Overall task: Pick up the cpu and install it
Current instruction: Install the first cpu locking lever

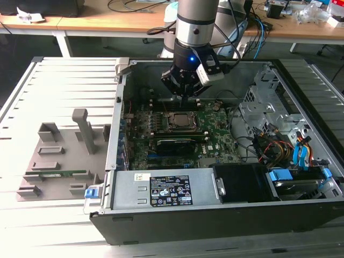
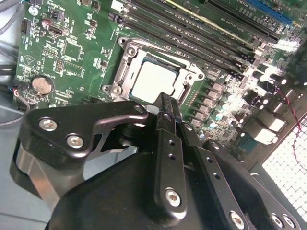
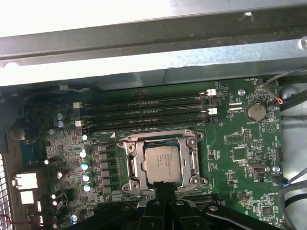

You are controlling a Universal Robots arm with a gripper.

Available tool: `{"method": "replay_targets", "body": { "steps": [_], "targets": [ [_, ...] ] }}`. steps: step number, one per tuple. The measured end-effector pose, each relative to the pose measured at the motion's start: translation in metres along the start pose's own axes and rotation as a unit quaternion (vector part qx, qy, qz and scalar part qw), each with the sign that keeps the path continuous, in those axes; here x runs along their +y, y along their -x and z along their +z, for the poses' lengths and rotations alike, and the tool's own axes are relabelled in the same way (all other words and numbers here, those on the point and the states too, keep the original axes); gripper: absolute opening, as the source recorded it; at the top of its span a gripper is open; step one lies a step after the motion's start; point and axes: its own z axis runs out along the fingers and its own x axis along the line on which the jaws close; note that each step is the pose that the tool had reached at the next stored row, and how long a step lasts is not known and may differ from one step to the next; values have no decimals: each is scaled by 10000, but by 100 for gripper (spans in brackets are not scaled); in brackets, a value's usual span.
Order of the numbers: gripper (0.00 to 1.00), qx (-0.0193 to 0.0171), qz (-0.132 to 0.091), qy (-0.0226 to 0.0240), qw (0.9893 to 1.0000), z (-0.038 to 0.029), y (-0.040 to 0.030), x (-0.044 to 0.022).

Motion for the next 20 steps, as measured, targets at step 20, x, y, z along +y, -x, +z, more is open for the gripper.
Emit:
{"method": "replay_targets", "body": {
  "steps": [20],
  "targets": [
    [11, -33, -737, 88, 9972, 1, -40, -3]
  ]
}}
